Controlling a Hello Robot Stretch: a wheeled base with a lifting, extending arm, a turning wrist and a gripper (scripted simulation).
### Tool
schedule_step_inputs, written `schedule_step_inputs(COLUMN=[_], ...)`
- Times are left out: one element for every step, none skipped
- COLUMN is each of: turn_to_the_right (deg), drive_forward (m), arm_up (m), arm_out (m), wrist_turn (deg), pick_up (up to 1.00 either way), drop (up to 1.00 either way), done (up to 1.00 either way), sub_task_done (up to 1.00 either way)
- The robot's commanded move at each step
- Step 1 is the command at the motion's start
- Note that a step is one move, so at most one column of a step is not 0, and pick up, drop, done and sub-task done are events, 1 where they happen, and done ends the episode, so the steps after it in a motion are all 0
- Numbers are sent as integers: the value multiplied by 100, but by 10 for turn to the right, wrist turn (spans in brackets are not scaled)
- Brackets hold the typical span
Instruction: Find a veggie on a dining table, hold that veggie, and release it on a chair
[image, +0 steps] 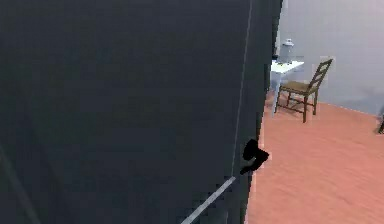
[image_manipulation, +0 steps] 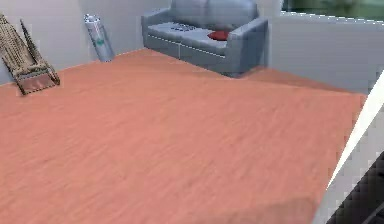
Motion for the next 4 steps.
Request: schedule_step_inputs(turn_to_the_right=[450, 450, 270, 0], drive_forward=[0, 0, 0, 100], arm_up=[0, 0, 0, 0], arm_out=[0, 0, 0, 0], wrist_turn=[0, 0, 0, 0], pick_up=[0, 0, 0, 0], drop=[0, 0, 0, 0], done=[0, 0, 0, 0], sub_task_done=[0, 0, 0, 0])
